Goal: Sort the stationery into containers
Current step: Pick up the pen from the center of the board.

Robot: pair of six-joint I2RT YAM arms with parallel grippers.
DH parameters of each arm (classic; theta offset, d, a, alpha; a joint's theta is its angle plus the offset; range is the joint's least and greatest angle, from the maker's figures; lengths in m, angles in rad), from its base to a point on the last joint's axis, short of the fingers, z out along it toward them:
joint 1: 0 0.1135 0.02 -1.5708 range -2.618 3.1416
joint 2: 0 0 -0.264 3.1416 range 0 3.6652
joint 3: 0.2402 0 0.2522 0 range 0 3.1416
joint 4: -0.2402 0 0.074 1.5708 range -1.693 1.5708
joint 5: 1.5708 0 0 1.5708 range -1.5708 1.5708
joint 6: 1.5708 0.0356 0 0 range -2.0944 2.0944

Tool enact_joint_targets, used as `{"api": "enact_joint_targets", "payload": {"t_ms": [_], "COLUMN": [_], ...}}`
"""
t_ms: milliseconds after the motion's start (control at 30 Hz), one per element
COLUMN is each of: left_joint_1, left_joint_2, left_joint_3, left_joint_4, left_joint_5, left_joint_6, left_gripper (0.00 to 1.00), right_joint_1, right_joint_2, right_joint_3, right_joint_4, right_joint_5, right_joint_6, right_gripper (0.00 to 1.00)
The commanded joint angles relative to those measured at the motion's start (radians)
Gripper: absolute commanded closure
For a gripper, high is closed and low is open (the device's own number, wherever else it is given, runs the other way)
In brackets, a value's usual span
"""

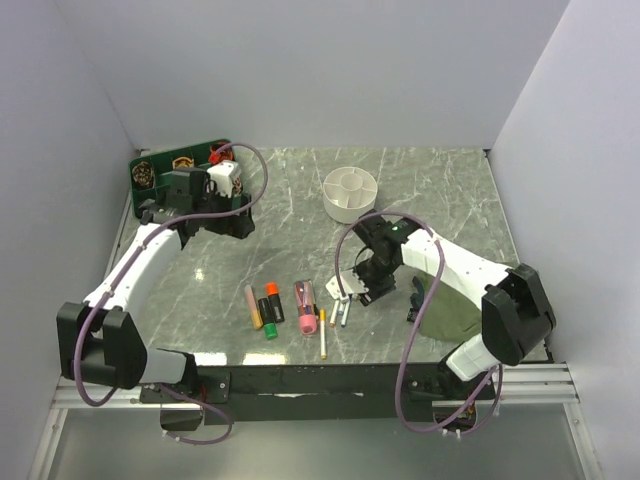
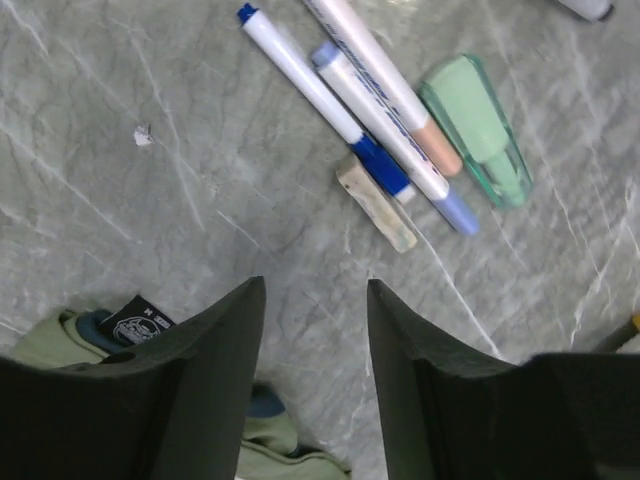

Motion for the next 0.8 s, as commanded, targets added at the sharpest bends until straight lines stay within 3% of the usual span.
{"api": "enact_joint_targets", "payload": {"t_ms": [0,267,767], "left_joint_1": [0.011,0.093,0.149], "left_joint_2": [-0.066,-0.113,-0.146], "left_joint_3": [-0.013,-0.053,-0.08], "left_joint_4": [0.02,0.013,0.007], "left_joint_5": [-0.015,-0.006,0.002], "left_joint_6": [-0.012,-0.022,-0.064], "left_gripper": [0.01,0.01,0.01], "right_joint_1": [0.028,0.073,0.086], "right_joint_2": [-0.013,0.078,0.193], "right_joint_3": [-0.017,0.005,0.049], "right_joint_4": [0.08,0.148,0.128], "right_joint_5": [0.016,0.017,0.069], "right_joint_6": [-0.134,-0.134,-0.181], "right_gripper": [0.49,0.55,0.62]}}
